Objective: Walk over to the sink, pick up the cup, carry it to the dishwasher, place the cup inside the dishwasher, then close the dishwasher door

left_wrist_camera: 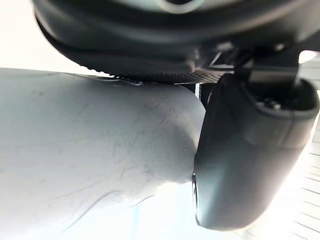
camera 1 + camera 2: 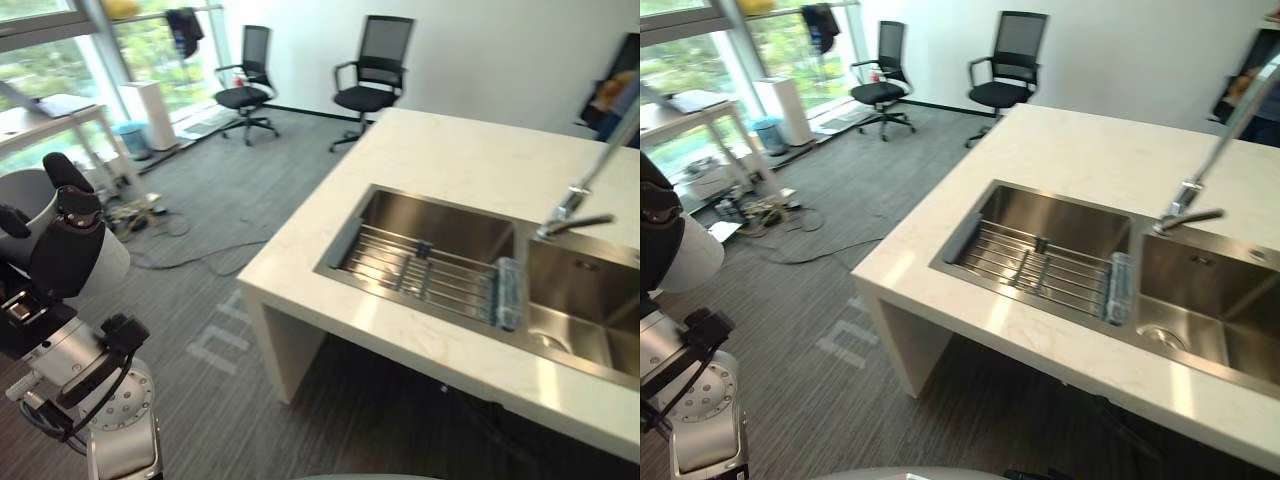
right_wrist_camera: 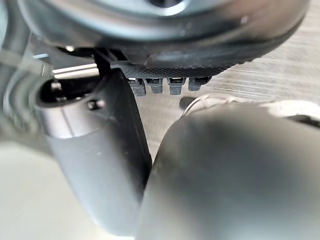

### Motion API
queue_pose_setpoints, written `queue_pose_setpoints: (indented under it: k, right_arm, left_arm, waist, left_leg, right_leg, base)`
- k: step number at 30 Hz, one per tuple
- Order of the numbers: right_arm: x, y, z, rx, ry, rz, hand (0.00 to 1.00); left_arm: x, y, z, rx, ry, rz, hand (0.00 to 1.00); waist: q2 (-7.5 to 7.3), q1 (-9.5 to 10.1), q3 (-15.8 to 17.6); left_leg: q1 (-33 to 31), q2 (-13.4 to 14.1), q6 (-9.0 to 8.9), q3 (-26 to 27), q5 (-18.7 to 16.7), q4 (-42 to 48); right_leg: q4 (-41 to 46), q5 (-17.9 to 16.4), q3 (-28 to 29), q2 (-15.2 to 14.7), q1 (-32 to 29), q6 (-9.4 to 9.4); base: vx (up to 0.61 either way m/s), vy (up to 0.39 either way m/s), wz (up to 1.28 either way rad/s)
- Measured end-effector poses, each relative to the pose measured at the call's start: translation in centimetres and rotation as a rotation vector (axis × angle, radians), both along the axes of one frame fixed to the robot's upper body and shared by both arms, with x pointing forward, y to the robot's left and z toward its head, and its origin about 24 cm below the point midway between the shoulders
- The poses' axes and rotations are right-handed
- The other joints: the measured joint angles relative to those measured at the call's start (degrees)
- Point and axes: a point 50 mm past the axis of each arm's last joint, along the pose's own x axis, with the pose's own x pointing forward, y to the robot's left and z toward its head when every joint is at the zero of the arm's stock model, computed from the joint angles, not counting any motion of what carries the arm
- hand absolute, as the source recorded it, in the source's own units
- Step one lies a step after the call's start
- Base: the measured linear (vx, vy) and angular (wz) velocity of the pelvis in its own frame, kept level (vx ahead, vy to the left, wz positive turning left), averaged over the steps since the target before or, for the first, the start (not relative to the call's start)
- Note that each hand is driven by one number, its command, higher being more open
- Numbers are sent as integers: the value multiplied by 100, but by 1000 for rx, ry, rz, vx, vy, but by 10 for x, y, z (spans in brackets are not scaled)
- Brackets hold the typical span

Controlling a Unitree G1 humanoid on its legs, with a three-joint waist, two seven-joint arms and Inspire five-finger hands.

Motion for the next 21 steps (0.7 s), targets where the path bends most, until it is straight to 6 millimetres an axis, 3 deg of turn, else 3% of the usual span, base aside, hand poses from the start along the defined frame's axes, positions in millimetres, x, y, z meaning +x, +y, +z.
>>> queue_pose_setpoints:
  k: [2, 3, 4, 5, 6, 7, 8, 9, 11, 13, 15, 16, 17, 18, 19, 21]
  right_arm:
    - [9, -9, 1, -20, -3, -25, 100]
    - [11, -19, 5, -47, -19, -21, 100]
    - [14, -22, 6, -57, -31, -18, 100]
    - [18, -23, 7, -58, -45, -20, 100]
    - [16, -21, 6, -47, -46, -66, 100]
    - [17, -19, 5, -43, -44, -95, 100]
    - [20, -19, 5, -50, -44, -119, 100]
    - [21, -23, 6, -68, -42, -130, 100]
    - [22, -22, 6, -77, -45, -163, 100]
    - [29, -15, 6, -75, -67, -211, 100]
    - [37, -13, 7, -76, -85, -231, 100]
    - [43, -18, 10, -98, -108, -268, 100]
    - [45, -19, 12, -101, -131, -327, 100]
    - [45, -18, 11, -96, -140, -363, 100]
    - [43, -14, 11, -89, -156, -425, 100]
    - [39, -12, 10, -88, -150, -433, 100]
  left_arm:
    - [-2, -2, -1, -1, -12, -13, 0]
    - [-2, -6, 0, 15, -25, -39, 0]
    - [-1, -9, 2, 23, -40, -59, 0]
    - [3, -15, 6, 40, -60, -113, 0]
    - [5, -20, 7, 45, -73, -155, 0]
    - [6, -22, 8, 50, -81, -171, 0]
    - [5, -25, 6, 37, -88, -205, 0]
    - [6, -30, 5, 19, -96, -233, 0]
    - [7, -34, 4, 16, -93, -258, 0]
    - [5, -36, 7, 22, -99, -271, 0]
    - [4, -38, 10, 35, -113, -285, 0]
    - [7, -42, 14, 52, -120, -325, 0]
    - [14, -52, 18, 68, -132, -406, 0]
    - [19, -57, 19, 71, -139, -447, 0]
    - [36, -71, 13, 61, -117, -555, 0]
    - [43, -75, 3, 34, -67, -578, 0]
  waist:
    - [124, 69, 91]
    - [291, 34, 63]
    - [420, -13, 63]
    - [396, -122, 81]
    - [240, -282, 60]
    - [264, -281, 74]
    - [324, -271, 113]
    - [411, -267, 170]
    - [357, -145, 211]
    - [239, -137, 265]
    - [230, -127, 286]
    - [297, -156, 314]
    - [330, -295, 345]
    - [379, -364, 373]
    - [369, -464, 445]
    - [357, -459, 451]
  left_leg:
    - [-269, 480, 121, 1105, -56, 1526]
    - [-158, 694, 353, 1596, 389, 1763]
    - [-254, 602, 299, 1643, 402, 1708]
    - [-365, 308, 387, 1577, 606, 1241]
    - [-182, -88, 258, 1327, 727, 363]
    - [-115, 11, 133, 1504, 447, 501]
    - [91, 250, -211, 1970, 143, 650]
    - [356, 227, -855, 2102, 261, 210]
    - [371, -67, -902, 1909, 337, -46]
    - [375, -439, -770, 1664, 376, -290]
    - [358, -627, -662, 1439, 424, -470]
    - [352, -775, -416, 1101, 471, -652]
    - [266, -841, -259, 591, 514, -714]
    - [185, -836, -252, 306, 528, -715]
    - [166, -881, -260, -364, 579, -773]
    - [254, -990, -266, -610, 578, -814]
  right_leg:
    - [256, -45, -558, -294, 104, -8]
    - [503, -136, -894, -342, 254, 93]
    - [640, -232, -986, -394, 283, 148]
    - [631, -350, -857, -398, 208, 170]
    - [451, -182, -1133, -473, 237, 122]
    - [480, -171, -1405, -474, 287, 258]
    - [598, -142, -1766, -482, 451, 311]
    - [740, -99, -2113, -507, 616, 384]
    - [943, -43, -2470, -774, 774, 422]
    - [1488, 7, -2817, -1236, 929, 465]
    - [1824, 91, -2656, -1473, 898, 353]
    - [2327, 282, -1900, -1701, 769, 61]
    - [2650, 97, -501, -1609, 480, 14]
    - [2589, -344, 298, -1323, 337, 232]
    - [2293, -1162, 2194, -370, 96, 381]
    - [2111, -1386, 2894, -49, -42, 477]
  base:
    - [5, 164, 171]
    - [44, 167, 176]
    - [-24, 192, 211]
    - [-120, 195, 252]
    - [-136, 184, 246]
    - [-98, 141, 219]
    - [-24, 151, 180]
    - [-14, 171, 162]
    - [-21, 287, 118]
    - [14, 309, 109]
    - [39, 192, 75]
    - [87, 216, 147]
    - [83, 166, 179]
    - [90, 89, 257]
    - [47, -37, 209]
    - [89, -43, 130]
